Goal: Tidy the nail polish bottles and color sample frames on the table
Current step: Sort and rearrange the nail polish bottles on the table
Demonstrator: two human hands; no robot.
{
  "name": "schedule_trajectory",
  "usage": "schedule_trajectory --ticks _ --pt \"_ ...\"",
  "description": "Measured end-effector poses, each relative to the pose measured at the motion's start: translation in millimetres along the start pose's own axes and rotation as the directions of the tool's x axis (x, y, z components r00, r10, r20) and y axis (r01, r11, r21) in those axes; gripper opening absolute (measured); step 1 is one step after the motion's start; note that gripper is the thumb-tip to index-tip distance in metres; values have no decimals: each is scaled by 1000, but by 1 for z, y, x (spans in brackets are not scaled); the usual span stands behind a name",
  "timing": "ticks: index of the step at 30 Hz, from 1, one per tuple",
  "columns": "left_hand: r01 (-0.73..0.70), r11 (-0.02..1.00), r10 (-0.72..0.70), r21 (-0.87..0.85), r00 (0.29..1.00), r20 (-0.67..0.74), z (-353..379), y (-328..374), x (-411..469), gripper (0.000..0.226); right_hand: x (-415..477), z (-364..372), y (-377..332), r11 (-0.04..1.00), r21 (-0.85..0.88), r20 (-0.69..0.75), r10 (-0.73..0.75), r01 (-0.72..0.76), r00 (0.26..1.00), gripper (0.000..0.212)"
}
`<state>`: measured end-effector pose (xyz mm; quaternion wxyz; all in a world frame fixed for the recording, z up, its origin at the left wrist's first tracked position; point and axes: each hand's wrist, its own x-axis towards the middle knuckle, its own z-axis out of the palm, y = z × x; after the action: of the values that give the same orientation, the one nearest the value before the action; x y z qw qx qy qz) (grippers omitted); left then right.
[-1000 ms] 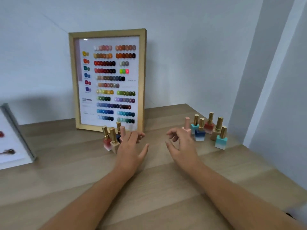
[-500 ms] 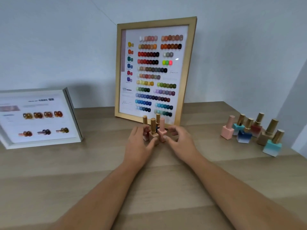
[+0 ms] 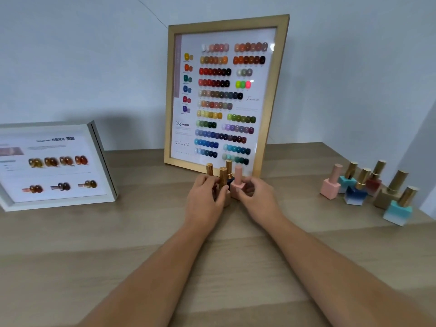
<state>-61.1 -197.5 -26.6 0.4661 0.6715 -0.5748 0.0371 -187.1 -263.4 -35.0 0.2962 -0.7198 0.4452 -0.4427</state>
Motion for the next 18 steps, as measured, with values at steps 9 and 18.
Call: schedule_trajectory --ticks 9,18 --pt "-11 999 13 -51 999 47 0 10 -4 16 -24 -44 6 997 56 -78 49 -45 996 25" --pt "-28 972 71 -235 982 176 48 80 -13 12 -72 -152 32 990 -66 -156 111 -122 981 28"
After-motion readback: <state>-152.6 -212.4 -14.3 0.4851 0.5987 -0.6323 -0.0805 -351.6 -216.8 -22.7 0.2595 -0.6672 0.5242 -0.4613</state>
